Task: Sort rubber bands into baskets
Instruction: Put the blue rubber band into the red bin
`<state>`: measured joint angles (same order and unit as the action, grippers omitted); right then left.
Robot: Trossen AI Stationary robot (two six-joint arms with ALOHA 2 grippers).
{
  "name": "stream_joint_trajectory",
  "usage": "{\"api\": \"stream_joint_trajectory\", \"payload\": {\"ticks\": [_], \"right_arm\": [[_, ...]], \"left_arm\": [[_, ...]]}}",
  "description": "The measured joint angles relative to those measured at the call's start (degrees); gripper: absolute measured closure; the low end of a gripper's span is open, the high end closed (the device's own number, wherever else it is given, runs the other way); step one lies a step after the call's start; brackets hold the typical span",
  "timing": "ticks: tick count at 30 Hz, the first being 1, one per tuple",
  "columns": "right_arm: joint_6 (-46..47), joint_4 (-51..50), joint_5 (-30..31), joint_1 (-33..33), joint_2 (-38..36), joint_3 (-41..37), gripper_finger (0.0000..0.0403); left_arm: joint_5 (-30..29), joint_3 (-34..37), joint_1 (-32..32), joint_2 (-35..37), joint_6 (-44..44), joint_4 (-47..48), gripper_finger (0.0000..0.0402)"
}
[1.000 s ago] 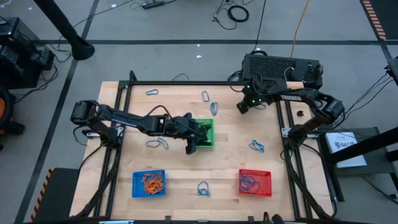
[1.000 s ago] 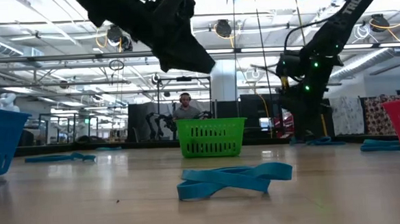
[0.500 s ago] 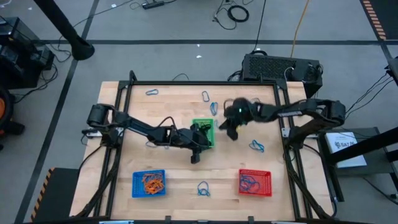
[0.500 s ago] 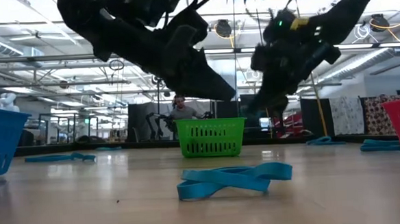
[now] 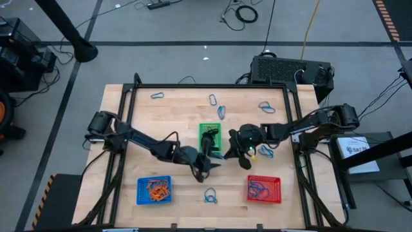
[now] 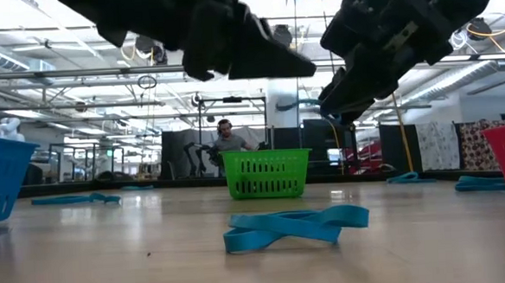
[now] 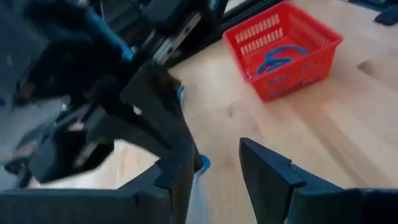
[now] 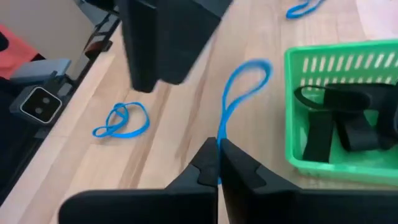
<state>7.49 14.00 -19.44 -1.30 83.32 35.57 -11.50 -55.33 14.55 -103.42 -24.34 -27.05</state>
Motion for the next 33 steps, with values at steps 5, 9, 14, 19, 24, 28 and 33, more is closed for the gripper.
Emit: {"api": "stream_joint_trajectory", "payload": {"ticks": [5, 9, 14, 19, 24, 28, 33], "right_arm": [[0.4, 0.4, 0.0, -1.1, -0.1, 0.0, 0.0403], [1.0, 0.9, 0.0, -2.2, -0.1, 0.0, 0.0402], [2.3, 2.1, -0.1, -3.2, -0.1, 0.0, 0.0402], [2.3, 2.1, 0.0, -3.4, -0.1, 0.0, 0.0402], [2.3, 2.1, 0.0, -3.6, -0.1, 0.0, 0.0402], [2.3, 2.0, 0.0, -4.0, -0.1, 0.0, 0.0402], [2.1, 1.9, 0.0, -4.1, -0.1, 0.0, 0.0402]], "left_arm": [[-0.6, -0.6, 1.5, -0.1, 0.0, 0.4, 0.0263], [-1.2, -0.5, 1.1, -0.2, 1.3, 0.9, 0.0263], [-1.9, -0.5, 0.4, -0.9, 1.4, 1.3, 0.0263], [-1.1, -0.5, -0.3, -1.9, 3.3, 1.4, 0.0263], [-1.0, -0.5, -1.2, -3.2, 4.6, 0.8, 0.0263], [-0.9, -0.5, -1.7, -3.9, 4.6, 0.6, 0.0263], [-0.8, -0.5, -1.7, -3.9, 4.6, 0.4, 0.0263]]}}
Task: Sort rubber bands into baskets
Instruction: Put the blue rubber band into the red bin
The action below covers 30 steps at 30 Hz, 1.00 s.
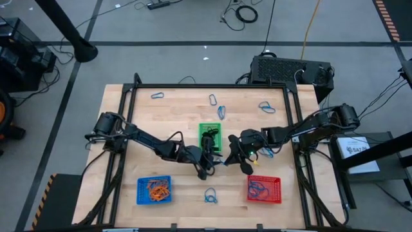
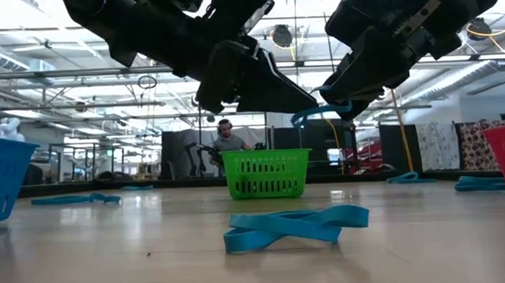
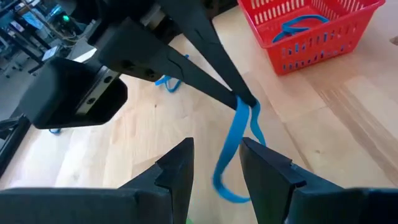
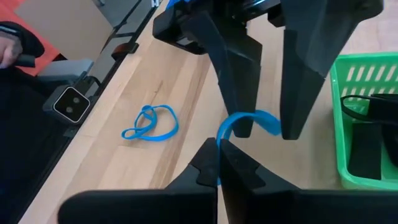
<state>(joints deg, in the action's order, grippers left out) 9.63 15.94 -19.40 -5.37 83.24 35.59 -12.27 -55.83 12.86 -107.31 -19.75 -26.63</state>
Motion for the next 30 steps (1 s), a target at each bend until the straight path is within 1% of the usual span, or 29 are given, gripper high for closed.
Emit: {"api": "stream_joint_trajectory", "payload": {"ticks": [4, 6, 9, 13, 14, 19, 21, 26, 30], "right_arm": [[0.0, 0.0, 0.0, 0.0, 0.0, 0.0, 0.0402], [0.0, 0.0, 0.0, 0.0, 0.0, 0.0, 0.0402], [0.0, 0.0, 0.0, 0.0, 0.0, 0.0, 0.0402], [0.0, 0.1, 0.0, 0.0, 0.2, 0.0, 0.0403], [0.0, 0.0, 0.2, 0.0, 0.3, 0.0, 0.0403], [0.1, -0.8, 5.5, -0.1, 0.3, 0.0, 0.0402], [0.2, -1.4, 7.8, -0.1, 0.3, 0.0, 0.0395], [0.2, -2.8, 14.7, -0.1, 0.3, 0.1, 0.0349], [-0.7, -4.5, 16.4, 0.0, 0.3, 0.1, 0.031]], "left_arm": [[0.0, 0.0, 0.1, 0.0, 0.0, 0.0, 0.0265], [0.0, 0.0, 0.2, 0.0, 0.0, 0.0, 0.0275], [0.0, 0.0, 0.3, 0.0, 0.1, 0.0, 0.0309], [0.0, 0.0, 0.3, 0.0, 0.2, 0.0, 0.0378], [0.0, 0.0, 0.3, 0.0, 0.2, 0.0, 0.0388], [0.0, 0.0, 0.3, 0.0, 1.5, 0.1, 0.0391], [0.0, 0.0, 0.3, 0.0, 1.5, 0.1, 0.0392], [0.0, 0.0, 0.3, 0.0, 1.6, 0.2, 0.0392], [0.4, 0.0, 0.3, -0.1, 4.3, 0.2, 0.0393]]}}
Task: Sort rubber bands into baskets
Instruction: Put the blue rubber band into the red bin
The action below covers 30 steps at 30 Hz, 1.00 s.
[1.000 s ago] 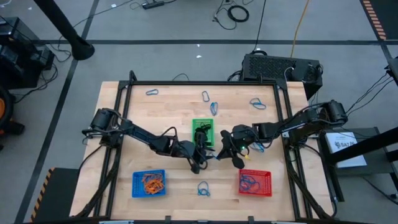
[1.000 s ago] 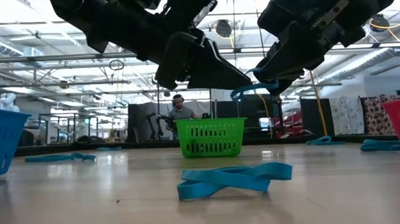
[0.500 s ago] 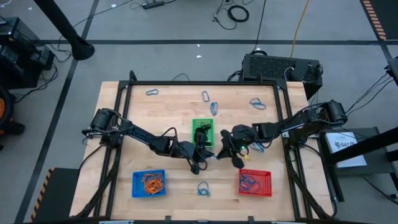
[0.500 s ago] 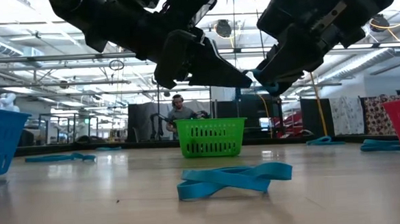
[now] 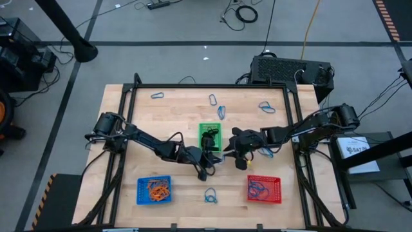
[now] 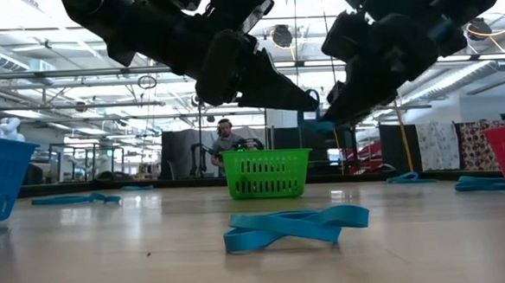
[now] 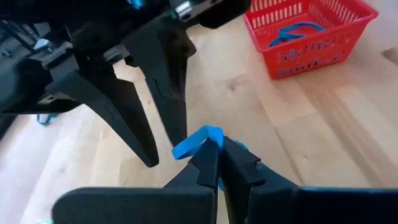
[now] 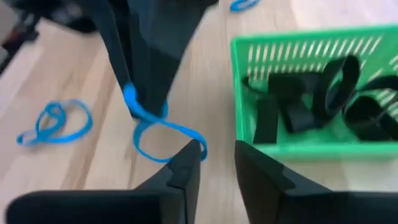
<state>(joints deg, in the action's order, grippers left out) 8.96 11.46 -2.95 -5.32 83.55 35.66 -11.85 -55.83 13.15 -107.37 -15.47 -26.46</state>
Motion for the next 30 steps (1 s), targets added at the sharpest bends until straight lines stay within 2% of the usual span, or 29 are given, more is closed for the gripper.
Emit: {"api": "stream_joint_trajectory", "payload": {"ticks": [5, 8, 11, 15, 19, 24, 28, 30], "right_arm": [[-0.4, -8.4, 0.0, 0.0, -2.0, 0.0, 0.0282], [1.2, -15.0, 0.8, 0.0, -4.1, 0.0, 0.0276], [3.9, -20.1, 6.5, -0.2, -6.2, 0.0, 0.0275], [7.6, -26.9, 17.5, -0.6, -8.1, 0.0, 0.0275], [12.1, -32.9, 23.8, -0.8, -9.2, 0.0, 0.0275], [15.3, -36.7, 25.6, -0.8, -10.1, 0.0, 0.0275], [18.9, -42.6, 26.3, -1.2, -11.2, 0.0, 0.0275], [21.7, -46.9, 29.7, -2.4, -11.9, 0.0, 0.0275]], "left_arm": [[3.9, 0.0, 0.4, 0.0, 4.7, -0.7, 0.0393], [5.8, 0.0, 1.8, -0.5, 8.0, -4.6, 0.0393], [7.9, -0.1, 3.9, -2.8, 8.8, -11.7, 0.0393], [8.8, -1.5, 6.6, -8.0, 8.8, -24.9, 0.0394], [8.7, -8.2, 7.7, -16.0, 8.8, -33.0, 0.0394], [8.7, -22.3, 7.7, -25.0, 8.7, -29.3, 0.0394], [8.5, -33.0, 6.6, -28.7, 8.8, -16.8, 0.0394], [7.2, -38.4, 5.9, -30.1, 9.1, -11.0, 0.0394]]}}
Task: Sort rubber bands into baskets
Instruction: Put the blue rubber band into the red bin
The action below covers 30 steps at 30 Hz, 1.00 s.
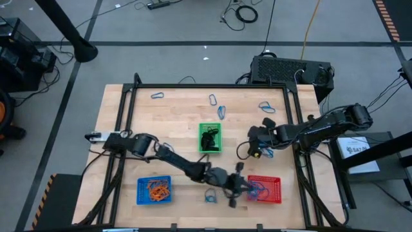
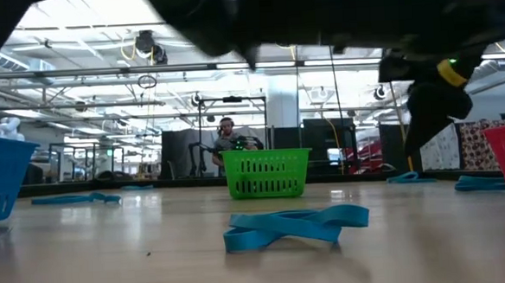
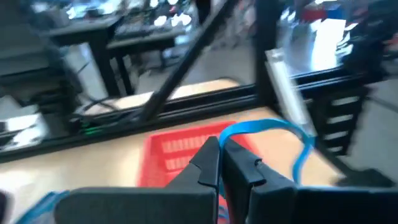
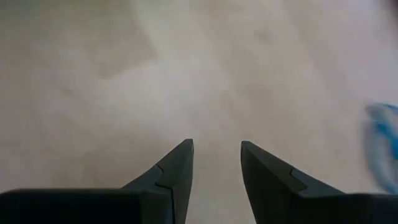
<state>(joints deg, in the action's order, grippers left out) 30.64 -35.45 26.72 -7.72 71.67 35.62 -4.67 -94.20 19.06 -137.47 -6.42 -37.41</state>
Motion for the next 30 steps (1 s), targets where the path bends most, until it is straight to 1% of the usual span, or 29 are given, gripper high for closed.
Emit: {"api": "stream_joint_trajectory", "payload": {"ticks": [2, 4, 7, 12, 18, 21, 30], "right_arm": [[2.5, -3.0, 5.0, -1.3, -1.0, 0.0, 0.0275], [5.4, -6.4, 9.2, -2.6, -2.2, 0.0, 0.0275], [8.9, -9.4, 12.4, -4.0, -4.3, 0.0, 0.0275], [10.5, -10.2, 12.8, -5.8, -6.3, 0.0, 0.0275], [10.4, -9.6, 12.8, -7.1, -6.4, 0.0, 0.0275], [10.6, -9.6, 12.8, -7.5, -6.4, 0.0, 0.0275], [10.7, -8.8, 12.5, -7.8, -6.4, 0.0, 0.0275]], "left_arm": [[-2.0, -4.3, -0.5, -0.8, 0.0, 6.1, 0.0394], [-2.8, -8.3, -1.0, -2.0, 0.2, 11.2, 0.0394], [-2.9, -11.3, -1.7, -2.8, 0.2, 17.3, 0.0394], [-2.8, -12.0, -2.3, -4.2, 0.1, 17.4, 0.0389], [-2.3, -12.0, -2.1, -4.6, 0.1, 18.1, 0.037], [-2.3, -12.0, -2.2, -4.6, 0.0, 18.8, 0.0353], [-1.9, -12.0, -2.1, -4.7, -3.1, 20.1, 0.0275]]}}
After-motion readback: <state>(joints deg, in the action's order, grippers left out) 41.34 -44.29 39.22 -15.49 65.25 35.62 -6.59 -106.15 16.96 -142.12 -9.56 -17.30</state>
